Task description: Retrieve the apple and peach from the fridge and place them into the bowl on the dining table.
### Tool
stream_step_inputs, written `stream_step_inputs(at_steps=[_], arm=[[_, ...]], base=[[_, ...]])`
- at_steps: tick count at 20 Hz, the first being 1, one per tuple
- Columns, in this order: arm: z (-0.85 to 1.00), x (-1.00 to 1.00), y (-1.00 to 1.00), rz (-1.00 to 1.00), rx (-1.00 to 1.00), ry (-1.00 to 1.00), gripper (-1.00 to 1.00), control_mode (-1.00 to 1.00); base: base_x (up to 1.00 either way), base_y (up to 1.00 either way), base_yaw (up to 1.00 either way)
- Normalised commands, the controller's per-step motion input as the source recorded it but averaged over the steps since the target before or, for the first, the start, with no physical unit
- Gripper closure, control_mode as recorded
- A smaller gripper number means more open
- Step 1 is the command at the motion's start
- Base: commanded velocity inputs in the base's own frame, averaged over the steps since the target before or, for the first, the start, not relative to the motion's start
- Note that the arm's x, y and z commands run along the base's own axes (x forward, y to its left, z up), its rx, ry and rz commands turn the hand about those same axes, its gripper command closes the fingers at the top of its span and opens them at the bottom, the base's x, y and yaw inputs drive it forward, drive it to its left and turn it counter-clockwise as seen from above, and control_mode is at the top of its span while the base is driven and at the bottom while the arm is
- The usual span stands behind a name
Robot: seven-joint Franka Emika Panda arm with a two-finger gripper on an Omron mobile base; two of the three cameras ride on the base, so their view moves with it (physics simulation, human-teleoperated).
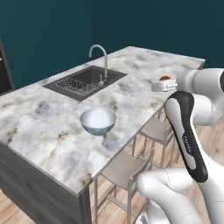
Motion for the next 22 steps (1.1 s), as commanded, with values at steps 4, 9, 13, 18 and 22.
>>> stream_step_inputs(at_steps=[4,9,13,18,22], arm=[[0.00,0.00,0.00,0.00,0.00,0.00,1.00,1.00],[0.00,0.00,0.00,0.00,0.00,0.00,1.00,1.00],[0.00,0.00,0.00,0.00,0.00,0.00,1.00,1.00],[0.00,0.00,0.00,0.00,0.00,0.00,1.00,1.00],[-0.33,0.63,0.18,0.18,0.00,0.19,1.00,-1.00]], base=[[0.58,0.04,0.31],[0.62,0.08,0.31],[0.66,0.13,0.30],[0.73,0.18,0.27],[0.20,0.05,0.06]])
